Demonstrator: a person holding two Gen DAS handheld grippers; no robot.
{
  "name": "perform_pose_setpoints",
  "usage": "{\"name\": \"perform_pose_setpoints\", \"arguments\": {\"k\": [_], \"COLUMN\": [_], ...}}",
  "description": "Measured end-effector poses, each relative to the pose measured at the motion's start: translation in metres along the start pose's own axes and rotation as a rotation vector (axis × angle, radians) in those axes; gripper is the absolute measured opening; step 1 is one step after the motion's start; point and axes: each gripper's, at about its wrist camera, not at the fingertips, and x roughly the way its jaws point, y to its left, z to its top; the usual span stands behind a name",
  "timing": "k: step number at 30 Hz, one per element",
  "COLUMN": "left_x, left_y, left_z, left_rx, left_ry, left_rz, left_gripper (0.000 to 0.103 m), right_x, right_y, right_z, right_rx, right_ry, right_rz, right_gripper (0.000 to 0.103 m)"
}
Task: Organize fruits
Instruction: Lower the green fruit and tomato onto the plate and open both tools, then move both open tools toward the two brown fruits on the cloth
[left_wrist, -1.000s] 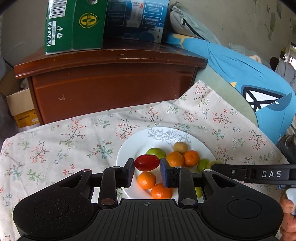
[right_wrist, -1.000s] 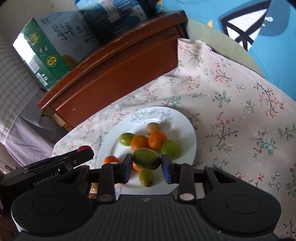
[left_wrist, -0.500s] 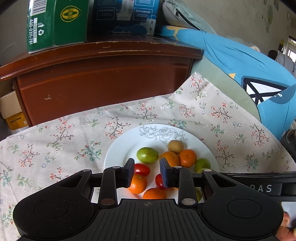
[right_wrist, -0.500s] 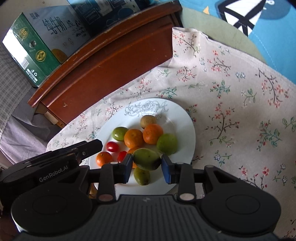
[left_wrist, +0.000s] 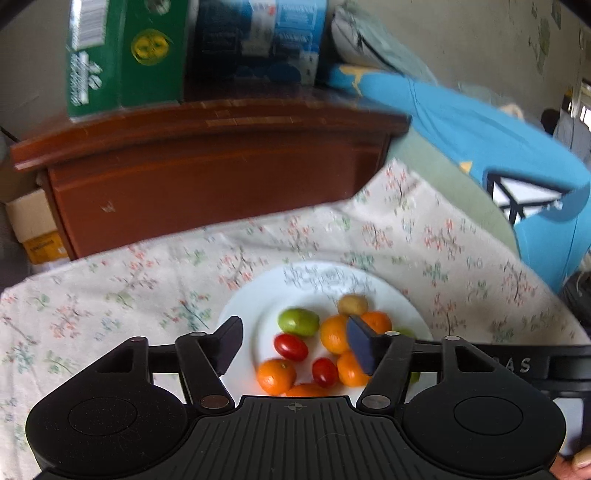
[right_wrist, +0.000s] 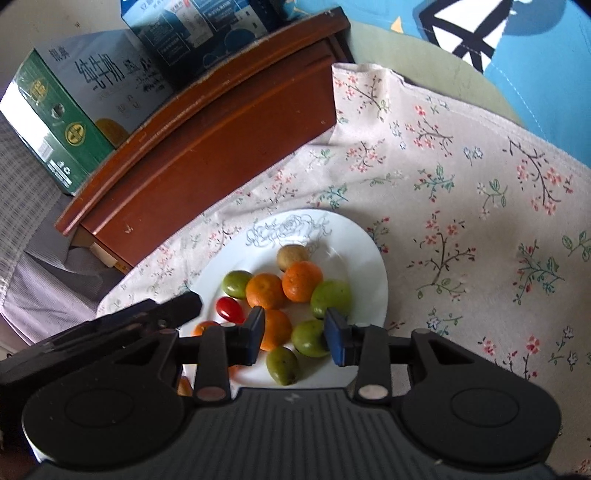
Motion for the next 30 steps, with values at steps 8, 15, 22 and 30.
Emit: {"name": "perform_pose_setpoints", "arguments": {"k": [8,15,22,30], "left_x": [-0.038,-0.051,-0.061,-0.076], "left_y": [0.031,0.044,0.052,0.073], "left_z": [0.013,0.001,-0.017,-0.028], "left_rx": [-0.095,-0.108,-0.122,-0.166], "left_ry": [-0.048,-0.022,0.017,0.007], "left_rz": [0.045,0.093,0.122,0.182], "left_gripper": [0.078,0.079,0.081,0.086], "right_x": [-0.005,-0.005,-0.001,0.002], "right_y": [0.012,0.026,0.04,0.065], "right_z": [-0.001,-0.01,-0.026,-0.052], "right_rx": [-0.053,-0.111,-0.163,-0.237], "right_ry": [-0.01,0.014,0.065,0.129], "right_rz": [0.039,0.072,0.099,0.163], "right_gripper": [0.037,0.037,0.037,0.037]}}
